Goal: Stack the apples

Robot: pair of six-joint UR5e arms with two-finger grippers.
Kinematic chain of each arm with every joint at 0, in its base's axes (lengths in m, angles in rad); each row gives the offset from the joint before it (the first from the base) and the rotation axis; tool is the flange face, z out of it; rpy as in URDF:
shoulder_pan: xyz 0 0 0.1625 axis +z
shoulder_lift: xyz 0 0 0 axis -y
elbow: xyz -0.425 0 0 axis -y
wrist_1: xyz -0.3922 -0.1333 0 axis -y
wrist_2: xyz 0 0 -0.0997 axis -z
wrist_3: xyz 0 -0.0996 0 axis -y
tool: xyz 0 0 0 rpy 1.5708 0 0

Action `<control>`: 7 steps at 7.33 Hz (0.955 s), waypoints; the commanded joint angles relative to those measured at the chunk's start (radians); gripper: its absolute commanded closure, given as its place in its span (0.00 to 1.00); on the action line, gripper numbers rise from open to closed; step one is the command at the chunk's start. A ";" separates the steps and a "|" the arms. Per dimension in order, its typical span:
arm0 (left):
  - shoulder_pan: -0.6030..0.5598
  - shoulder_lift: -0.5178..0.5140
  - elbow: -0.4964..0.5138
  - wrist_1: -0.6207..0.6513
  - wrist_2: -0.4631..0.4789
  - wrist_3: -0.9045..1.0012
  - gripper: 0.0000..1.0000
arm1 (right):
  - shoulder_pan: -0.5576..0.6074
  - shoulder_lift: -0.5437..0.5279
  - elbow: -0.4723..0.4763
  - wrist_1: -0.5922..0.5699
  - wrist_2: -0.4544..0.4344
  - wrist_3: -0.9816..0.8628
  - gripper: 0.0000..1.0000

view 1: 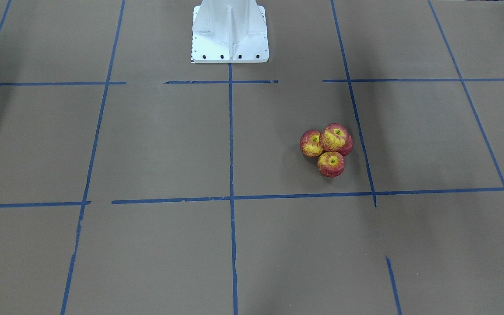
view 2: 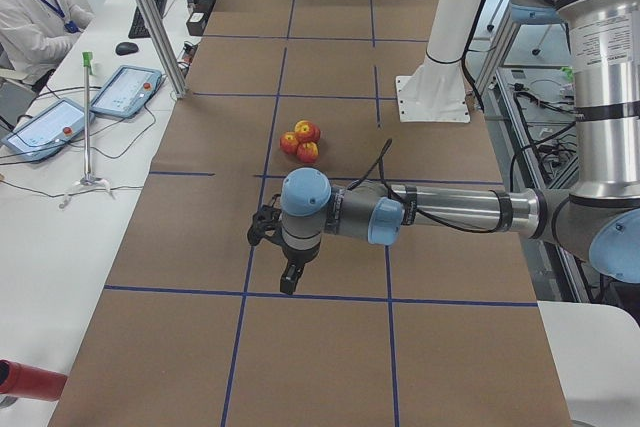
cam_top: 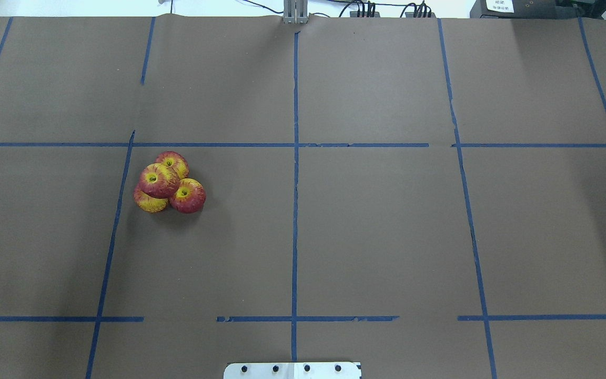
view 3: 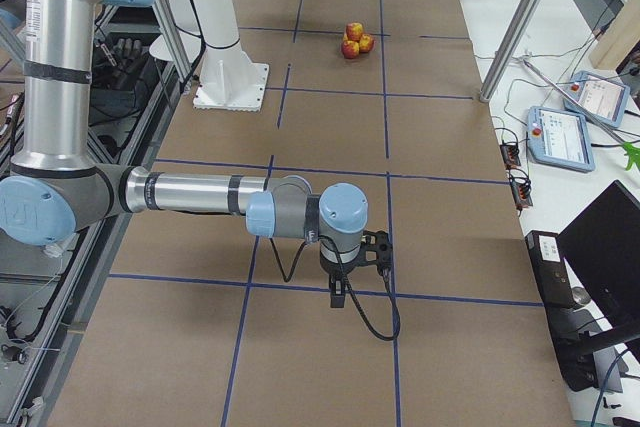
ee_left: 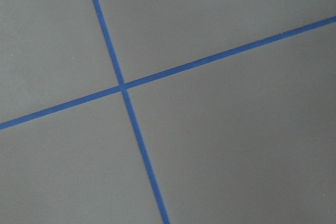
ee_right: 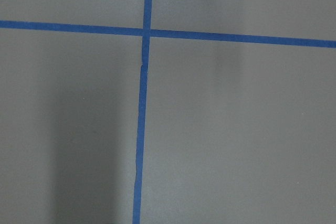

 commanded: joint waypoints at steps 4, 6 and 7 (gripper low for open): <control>-0.078 -0.158 -0.005 0.337 -0.014 0.064 0.00 | 0.000 0.000 0.000 0.000 0.000 0.000 0.00; -0.077 -0.158 0.012 0.327 -0.014 0.067 0.00 | 0.000 0.000 0.000 0.000 0.000 0.000 0.00; -0.077 -0.147 0.017 0.300 -0.014 0.066 0.00 | 0.000 0.000 0.000 0.000 0.000 0.000 0.00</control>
